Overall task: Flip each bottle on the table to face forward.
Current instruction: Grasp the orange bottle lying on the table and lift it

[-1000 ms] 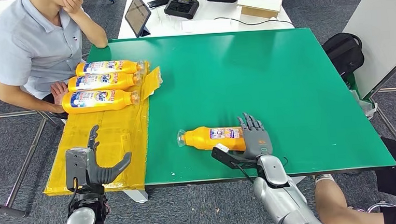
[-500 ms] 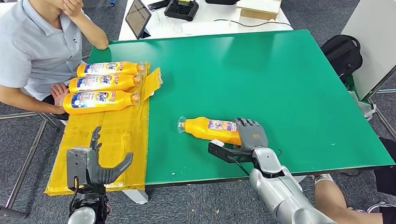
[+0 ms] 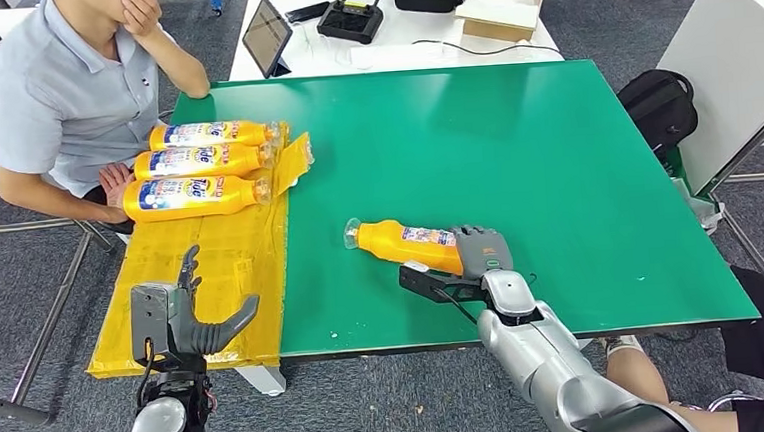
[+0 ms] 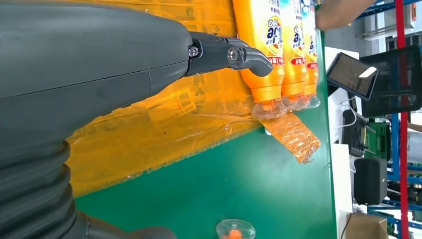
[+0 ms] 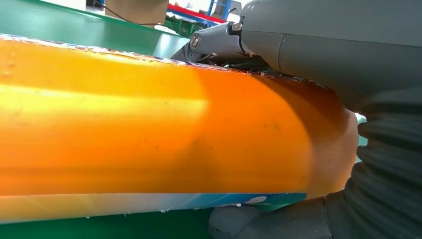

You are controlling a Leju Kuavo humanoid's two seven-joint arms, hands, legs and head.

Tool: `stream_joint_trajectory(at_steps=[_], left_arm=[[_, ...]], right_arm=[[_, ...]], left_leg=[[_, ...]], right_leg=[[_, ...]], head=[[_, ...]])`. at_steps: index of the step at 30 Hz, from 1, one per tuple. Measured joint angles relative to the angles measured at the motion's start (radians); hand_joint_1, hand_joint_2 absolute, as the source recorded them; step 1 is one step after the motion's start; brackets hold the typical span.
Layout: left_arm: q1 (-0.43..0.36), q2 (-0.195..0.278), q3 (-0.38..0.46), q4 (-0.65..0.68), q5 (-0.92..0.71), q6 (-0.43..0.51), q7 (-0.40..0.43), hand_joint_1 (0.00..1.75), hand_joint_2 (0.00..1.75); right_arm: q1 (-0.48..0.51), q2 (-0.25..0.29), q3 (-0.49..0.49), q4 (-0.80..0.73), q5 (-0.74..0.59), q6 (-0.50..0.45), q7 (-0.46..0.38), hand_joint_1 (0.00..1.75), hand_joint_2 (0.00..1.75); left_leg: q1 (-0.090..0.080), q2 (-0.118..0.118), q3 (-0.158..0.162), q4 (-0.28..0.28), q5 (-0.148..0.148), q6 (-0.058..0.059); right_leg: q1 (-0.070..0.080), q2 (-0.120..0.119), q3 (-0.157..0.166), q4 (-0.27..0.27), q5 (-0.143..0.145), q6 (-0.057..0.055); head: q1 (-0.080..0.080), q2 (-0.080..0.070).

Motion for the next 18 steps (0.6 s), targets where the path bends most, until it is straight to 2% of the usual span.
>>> stream_joint_trajectory(at_steps=[3,7,9,14,16,18], left_arm=[[0.000,0.001,0.002,0.000,0.015,0.000,-0.007,0.00,1.75],[-0.004,0.006,0.000,0.001,0.055,0.000,-0.036,0.00,1.75],[-0.008,0.007,-0.005,0.001,0.071,0.001,-0.047,0.00,1.75],[-0.015,0.008,-0.016,0.004,0.084,0.000,-0.055,0.00,1.75],[-0.017,0.008,-0.024,0.008,0.096,-0.001,-0.065,0.00,1.75],[-0.019,0.009,-0.036,0.012,0.116,-0.006,-0.079,0.00,1.75]], right_arm=[[0.004,0.000,-0.004,0.003,-0.065,-0.049,-0.108,1.74,1.75],[0.039,0.002,-0.031,-0.028,-0.265,-0.093,-0.382,1.75,1.75],[0.069,0.009,-0.042,-0.059,-0.345,-0.106,-0.481,1.75,1.75],[0.107,0.020,-0.058,-0.111,-0.399,-0.111,-0.534,1.71,1.75],[0.130,0.021,-0.063,-0.143,-0.457,-0.126,-0.585,1.60,1.75],[0.167,0.026,-0.065,-0.200,-0.542,-0.157,-0.650,1.64,1.75]], left_leg=[[0.000,0.000,0.000,0.000,0.000,0.000],[0.000,0.001,-0.001,0.000,0.000,0.000],[0.000,0.001,-0.003,0.000,0.000,0.000],[0.000,0.001,-0.008,0.000,0.001,0.000],[0.000,0.001,-0.010,0.000,0.001,0.000],[0.000,0.001,-0.013,0.000,0.001,0.000]], right_leg=[[0.000,0.001,0.000,0.000,0.000,0.000],[0.000,0.003,-0.002,0.000,0.002,-0.002],[0.000,0.003,-0.004,0.001,0.002,-0.002],[0.000,0.003,-0.008,0.001,0.002,-0.002],[0.000,0.002,-0.010,0.001,0.002,-0.002],[0.000,0.002,-0.012,0.001,0.002,-0.002]], head=[[0.000,0.000],[0.000,0.000],[0.000,0.000],[0.000,0.000],[0.000,0.000],[0.000,0.000]])
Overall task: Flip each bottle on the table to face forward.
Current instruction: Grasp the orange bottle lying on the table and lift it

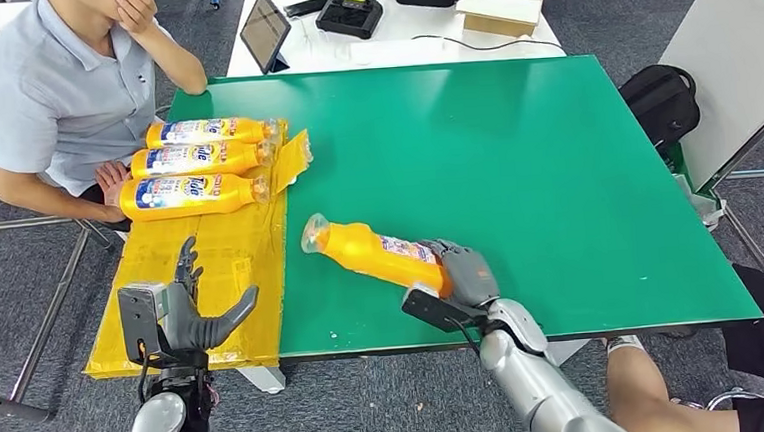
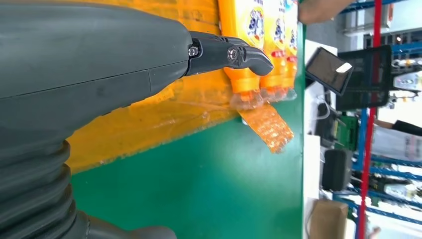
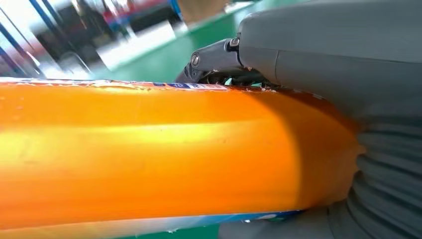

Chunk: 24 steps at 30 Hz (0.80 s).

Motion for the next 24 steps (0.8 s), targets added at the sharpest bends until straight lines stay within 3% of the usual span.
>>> stream_joint_trajectory(at_steps=[2,5,13,19,24], left_arm=[[-0.003,0.000,-0.018,0.006,0.023,-0.009,-0.012,0.00,1.75],[-0.005,-0.002,-0.049,0.012,0.063,-0.023,-0.028,0.00,1.75],[0.002,-0.028,-0.103,-0.011,0.198,-0.022,-0.102,0.00,1.75],[0.051,-0.026,-0.188,-0.056,0.285,-0.192,-0.037,0.00,1.75],[0.063,-0.021,-0.259,-0.077,0.295,-0.225,-0.040,0.00,1.75]], right_arm=[[0.039,0.010,0.000,-0.081,-0.081,-0.032,-0.043,1.75,1.75],[0.089,0.026,0.000,-0.207,-0.164,-0.069,-0.075,1.75,1.75],[0.152,0.059,0.000,-0.349,-0.193,-0.284,-0.151,1.63,1.75],[0.157,0.085,0.005,-0.341,-0.226,-0.273,-0.195,1.68,1.75],[0.123,0.105,0.032,-0.292,-0.205,-0.250,-0.185,1.71,1.75]], left_leg=[[0.000,0.000,-0.002,0.000,0.000,0.000],[0.000,0.000,-0.003,0.000,0.000,0.000],[0.000,0.000,-0.005,0.000,0.000,0.000],[0.000,0.000,-0.005,0.000,0.000,0.000],[0.000,0.000,-0.006,0.000,0.000,0.000]], right_leg=[[0.000,0.000,-0.002,0.000,0.000,0.000],[0.000,0.000,-0.004,0.000,0.000,0.000],[0.000,0.000,-0.005,0.000,0.000,0.000],[0.000,0.000,-0.005,0.000,0.000,0.000],[0.000,0.000,-0.005,0.000,0.000,0.000]], head=[[0.000,0.000],[0.000,0.000],[0.000,0.000],[0.000,0.000],[0.000,0.000]])
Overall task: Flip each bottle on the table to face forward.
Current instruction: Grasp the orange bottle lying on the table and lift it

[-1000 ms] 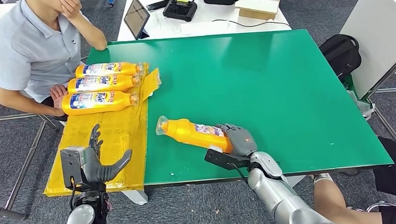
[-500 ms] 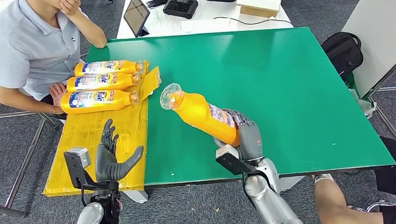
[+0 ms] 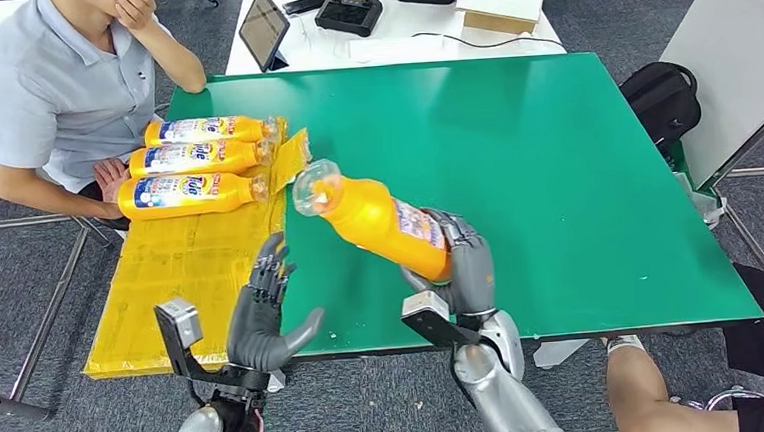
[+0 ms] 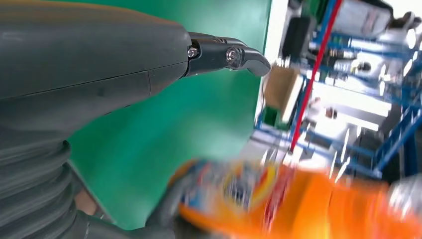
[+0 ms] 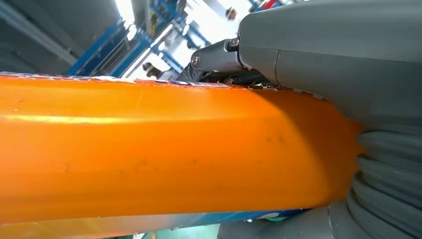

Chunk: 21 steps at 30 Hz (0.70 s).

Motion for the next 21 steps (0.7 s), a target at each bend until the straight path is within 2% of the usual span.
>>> stream_joint_trajectory(at_steps=[4,9,21], left_arm=[[-0.008,0.002,-0.050,0.006,0.048,-0.035,0.033,0.00,1.75],[-0.026,0.002,-0.091,0.037,0.053,-0.035,0.038,0.00,1.75],[-0.071,-0.004,-0.098,0.120,0.064,0.026,0.039,0.00,1.75]], right_arm=[[-0.060,0.019,0.032,0.081,0.010,0.005,0.013,1.70,1.75],[-0.134,0.033,0.058,0.166,0.036,-0.002,0.022,1.69,1.75],[-0.196,0.078,0.132,0.273,0.075,0.021,0.047,1.75,1.75]], left_leg=[[0.000,0.000,0.000,0.000,0.000,0.000],[0.000,0.000,0.000,0.000,0.001,0.000],[0.000,0.000,-0.001,0.000,0.000,0.000]], right_leg=[[0.000,0.000,0.000,0.000,0.000,0.000],[0.000,0.000,0.000,0.000,0.000,0.000],[0.000,0.000,-0.001,0.000,0.000,0.000]], head=[[0.000,0.000],[0.000,0.000],[0.000,0.000]])
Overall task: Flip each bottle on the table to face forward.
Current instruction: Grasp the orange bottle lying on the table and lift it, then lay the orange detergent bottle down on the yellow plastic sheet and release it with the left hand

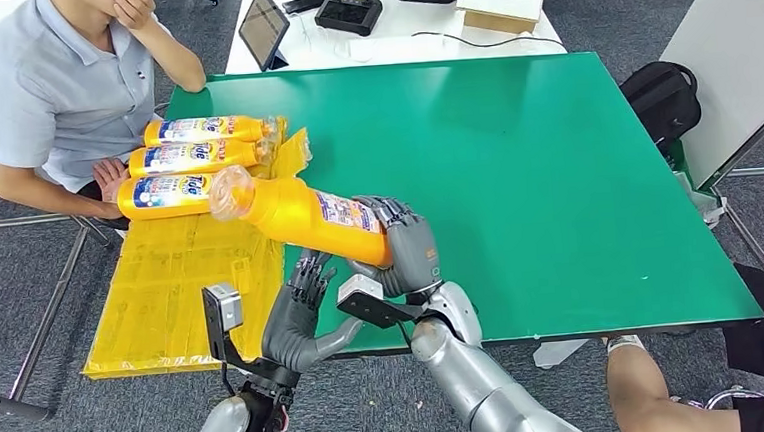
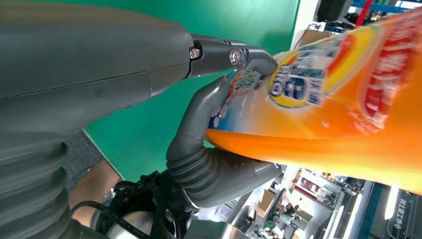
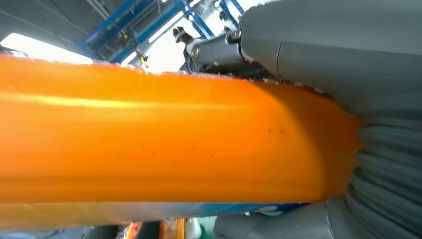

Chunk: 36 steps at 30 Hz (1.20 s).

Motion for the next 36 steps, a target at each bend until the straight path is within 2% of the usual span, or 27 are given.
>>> stream_joint_trajectory(at_steps=[7,12,18,27,34,35,36], left_arm=[[-0.006,-0.006,0.007,0.035,-0.007,0.026,-0.021,0.00,1.75],[-0.039,-0.014,0.021,0.045,-0.030,0.099,-0.044,0.00,1.75],[-0.066,-0.019,0.060,0.038,-0.043,0.147,-0.080,0.00,1.75],[-0.077,-0.026,0.073,0.018,-0.086,0.188,-0.105,0.00,1.75],[-0.075,-0.028,0.075,0.002,-0.050,0.161,-0.100,0.00,1.75],[-0.075,-0.028,0.076,0.001,-0.048,0.159,-0.099,0.08,1.75],[-0.075,-0.028,0.076,-0.001,-0.046,0.157,-0.098,0.48,1.75]], right_arm=[[-0.014,0.017,0.009,0.044,-0.029,0.006,-0.016,1.74,1.75],[0.010,0.035,0.048,0.046,-0.077,0.050,-0.056,1.68,1.75],[0.053,0.042,0.090,-0.002,-0.123,0.087,-0.041,1.70,1.75],[0.064,0.039,0.108,-0.043,-0.162,0.094,-0.037,1.67,1.75],[0.065,0.035,0.111,-0.050,-0.170,0.119,-0.027,1.47,1.75],[0.065,0.035,0.112,-0.049,-0.170,0.122,-0.025,1.40,1.75],[0.066,0.035,0.114,-0.049,-0.170,0.125,-0.025,1.24,1.75]], left_leg=[[0.000,0.000,0.000,0.000,0.000,0.000],[0.000,0.000,0.000,0.000,0.000,0.000],[0.000,0.000,-0.001,0.000,0.000,0.000],[0.000,0.000,-0.001,0.000,0.000,0.000],[0.000,0.000,-0.001,0.000,0.000,0.000],[0.000,0.000,-0.001,0.000,0.000,0.000],[0.000,0.000,-0.001,0.000,0.000,0.000]], right_leg=[[0.000,0.000,0.000,0.000,0.000,0.000],[0.000,0.000,-0.001,0.000,0.000,0.000],[0.000,0.000,-0.002,0.001,0.000,0.000],[0.000,0.000,-0.002,0.000,0.000,0.000],[0.000,0.000,-0.002,0.001,0.000,0.000],[0.000,0.000,-0.002,0.001,0.000,0.000],[0.000,0.000,-0.002,0.001,0.000,0.000]], head=[[0.000,0.000],[0.000,0.000],[0.000,0.000],[-0.001,0.000],[-0.001,0.000],[-0.001,0.000],[-0.001,0.000]])
